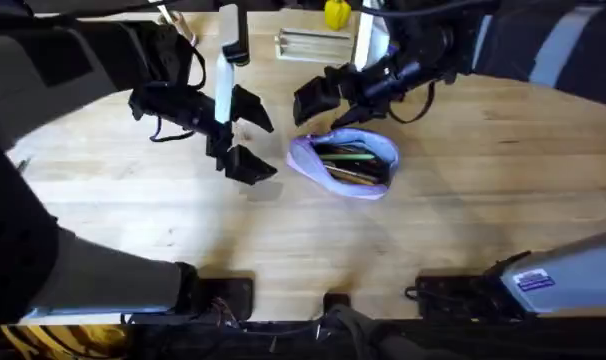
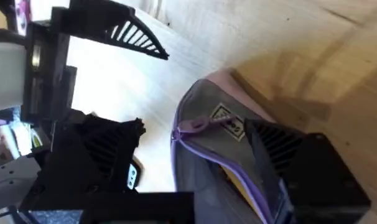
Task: Unzip the bag, pick up the pens from the table one at a time and place them inside, then zip the bag closed.
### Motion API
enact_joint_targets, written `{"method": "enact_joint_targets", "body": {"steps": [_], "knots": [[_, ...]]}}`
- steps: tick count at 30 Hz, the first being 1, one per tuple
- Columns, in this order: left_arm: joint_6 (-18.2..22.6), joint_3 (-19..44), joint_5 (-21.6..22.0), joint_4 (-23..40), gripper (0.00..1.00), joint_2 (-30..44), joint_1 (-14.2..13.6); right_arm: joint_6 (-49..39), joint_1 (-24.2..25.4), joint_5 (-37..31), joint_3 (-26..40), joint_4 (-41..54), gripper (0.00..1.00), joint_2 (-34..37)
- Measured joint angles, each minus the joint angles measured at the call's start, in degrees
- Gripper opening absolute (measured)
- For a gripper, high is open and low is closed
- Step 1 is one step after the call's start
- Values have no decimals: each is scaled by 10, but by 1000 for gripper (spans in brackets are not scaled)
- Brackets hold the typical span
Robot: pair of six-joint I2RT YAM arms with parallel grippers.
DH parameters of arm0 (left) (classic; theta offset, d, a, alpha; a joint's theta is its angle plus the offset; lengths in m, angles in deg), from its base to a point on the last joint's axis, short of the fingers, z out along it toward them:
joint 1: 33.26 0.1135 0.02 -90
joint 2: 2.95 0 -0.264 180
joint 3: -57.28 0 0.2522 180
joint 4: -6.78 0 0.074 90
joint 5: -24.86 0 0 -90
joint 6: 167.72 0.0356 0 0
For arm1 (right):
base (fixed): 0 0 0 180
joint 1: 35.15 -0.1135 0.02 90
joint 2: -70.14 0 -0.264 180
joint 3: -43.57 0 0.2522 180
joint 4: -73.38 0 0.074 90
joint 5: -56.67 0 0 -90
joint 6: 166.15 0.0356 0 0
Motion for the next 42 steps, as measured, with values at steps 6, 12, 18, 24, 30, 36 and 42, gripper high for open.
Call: {"method": "enact_joint_targets", "body": {"steps": [6, 12, 18, 24, 30, 36, 42], "knots": [[0, 0, 0, 2, 993, 0, 4, 4, -21, 22, 0, 0, 997, 24], [0, 0, 0, 3, 993, 0, 4, 4, -45, 64, 0, 0, 997, 24], [0, 0, 0, 7, 993, 0, 4, 4, -47, 71, 0, -1, 995, 24], [0, 0, 0, 7, 993, 0, 4, 4, -47, 55, 0, 0, 767, 24], [0, 0, 0, 12, 994, 0, 4, 5, -47, 38, 0, 0, 567, 24], [0, 0, 0, 14, 994, 0, 4, 6, -47, 17, 0, 0, 287, 24], [0, 0, 0, 14, 994, 0, 4, 6, -47, 9, 0, 0, 87, 24]]}}
